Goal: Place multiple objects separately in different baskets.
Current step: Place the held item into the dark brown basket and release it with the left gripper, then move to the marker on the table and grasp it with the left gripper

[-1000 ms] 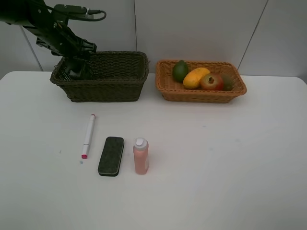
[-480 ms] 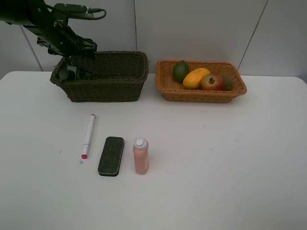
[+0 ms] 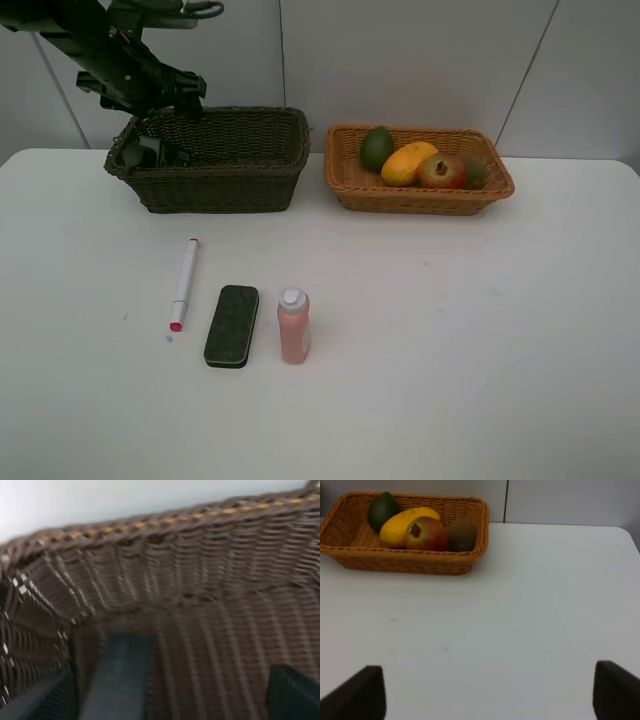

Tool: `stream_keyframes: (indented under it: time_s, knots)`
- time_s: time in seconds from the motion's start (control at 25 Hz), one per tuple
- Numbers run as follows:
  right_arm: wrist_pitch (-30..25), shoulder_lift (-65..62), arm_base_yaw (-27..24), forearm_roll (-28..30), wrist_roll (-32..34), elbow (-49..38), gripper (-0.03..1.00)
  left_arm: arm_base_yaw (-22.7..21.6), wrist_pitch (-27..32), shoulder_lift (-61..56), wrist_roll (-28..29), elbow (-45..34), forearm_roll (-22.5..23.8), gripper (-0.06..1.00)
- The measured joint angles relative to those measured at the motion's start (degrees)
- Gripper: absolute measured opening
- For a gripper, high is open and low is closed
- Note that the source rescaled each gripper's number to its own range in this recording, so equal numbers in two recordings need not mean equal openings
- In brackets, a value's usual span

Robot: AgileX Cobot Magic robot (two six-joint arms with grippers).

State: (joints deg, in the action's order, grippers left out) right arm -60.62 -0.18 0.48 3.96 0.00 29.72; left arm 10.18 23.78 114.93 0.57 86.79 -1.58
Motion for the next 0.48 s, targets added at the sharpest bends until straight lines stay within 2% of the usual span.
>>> stream_keyframes:
  time_s: [0.08, 0.24, 0.48]
  knots:
    - [0.0, 0.0, 0.0, 0.0, 0.0, 0.0, 1.0, 0.5, 2.5, -1.9, 1.9, -0.5, 0.0, 1.0]
    - [0.0, 0.0, 0.0, 0.0, 0.0, 0.0, 1.0, 1.6, 3.3, -7.3, 6.7, -4.9, 1.3, 1.0]
    - [0.0, 0.0, 0.0, 0.0, 0.0, 0.0, 1.0, 3.9, 3.3, -16.2, 15.5, -15.5, 3.6, 1.0]
